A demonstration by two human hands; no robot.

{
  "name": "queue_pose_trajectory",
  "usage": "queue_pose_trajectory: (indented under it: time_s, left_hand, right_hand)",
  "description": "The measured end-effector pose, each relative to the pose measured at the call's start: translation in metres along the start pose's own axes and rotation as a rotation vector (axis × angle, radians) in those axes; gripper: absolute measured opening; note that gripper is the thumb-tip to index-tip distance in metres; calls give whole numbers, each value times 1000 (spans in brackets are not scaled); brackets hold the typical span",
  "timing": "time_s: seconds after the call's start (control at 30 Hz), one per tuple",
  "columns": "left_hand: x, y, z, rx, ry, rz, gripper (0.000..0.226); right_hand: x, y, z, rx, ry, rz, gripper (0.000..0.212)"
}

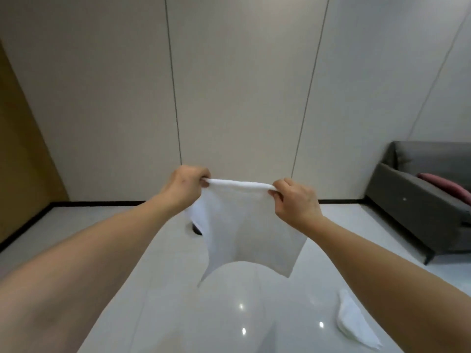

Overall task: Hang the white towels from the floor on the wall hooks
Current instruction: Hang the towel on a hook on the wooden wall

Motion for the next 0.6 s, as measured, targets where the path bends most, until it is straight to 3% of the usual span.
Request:
queue_pose_trajectory:
  time_s: [0.27,0.6]
  left_hand:
    - [25,-50,-181,180,-202,29,21]
    - [52,-17,-394,570,-345,-14,20]
  right_hand:
    - [-165,-169,-63,176,-236,-84,11]
    - [-334,-300,-223,445,-412,-231,13]
Point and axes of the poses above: each hand's wrist, its own y-axis away from the middle knuckle, its own x-axis out of the back of the hand, z = x × y, the point moved 7 cm from there along -y, towards the middle knuckle, and after that the axes turned 13 degrees about -y, right-handed, at the moved point
